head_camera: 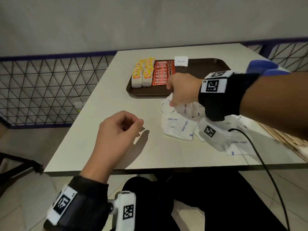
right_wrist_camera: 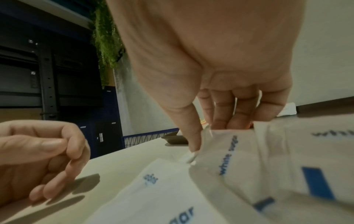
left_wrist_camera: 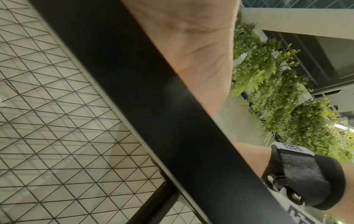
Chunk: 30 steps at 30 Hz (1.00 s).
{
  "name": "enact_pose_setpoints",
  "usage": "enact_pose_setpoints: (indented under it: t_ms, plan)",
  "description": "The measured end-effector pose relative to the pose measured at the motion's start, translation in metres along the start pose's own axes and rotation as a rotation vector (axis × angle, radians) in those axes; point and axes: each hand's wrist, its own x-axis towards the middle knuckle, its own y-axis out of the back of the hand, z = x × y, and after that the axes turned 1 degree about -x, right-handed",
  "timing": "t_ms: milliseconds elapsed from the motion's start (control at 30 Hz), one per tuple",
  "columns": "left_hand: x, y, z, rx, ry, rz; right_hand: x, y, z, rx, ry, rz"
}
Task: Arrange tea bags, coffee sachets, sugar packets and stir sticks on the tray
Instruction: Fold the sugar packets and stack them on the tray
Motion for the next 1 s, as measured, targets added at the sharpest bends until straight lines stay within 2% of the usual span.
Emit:
enact_pose_setpoints:
  t_ms: [67,167,267,333,467,567,767,867,1000]
  plan:
    - [-0.003,-0.001,0.001,0.039,-0.015,0.001,-0.002,0.004,0.005,0.155,-0.003,0.074]
    - [-0.007,-0.004,0.004,0.117,-0.070,0.007,-0.015,0.017,0.014,0.525,0.011,0.189]
    - [-0.012,-0.017,0.013,0.201,-0.128,-0.005,-0.045,0.028,0.026,0.887,-0.010,0.138]
    - [-0.017,-0.031,0.022,0.272,-0.170,-0.042,-0.073,0.027,0.039,1.008,0.021,0.094]
    - [-0.018,-0.065,0.037,0.569,-0.221,-0.132,-0.132,-0.002,0.062,1.043,0.082,0.067]
    - [-0.015,-0.081,0.040,0.734,-0.202,-0.154,-0.154,-0.038,0.068,1.032,0.076,0.212]
    - [-0.009,-0.078,0.033,0.590,-0.131,-0.187,-0.150,-0.081,0.061,1.224,0.061,0.452]
    - [-0.013,-0.077,0.030,0.575,-0.130,-0.133,-0.146,-0.082,0.056,1.263,0.063,0.483]
    - [-0.014,-0.077,0.031,0.598,-0.137,-0.124,-0.144,-0.084,0.059,1.222,0.084,0.484]
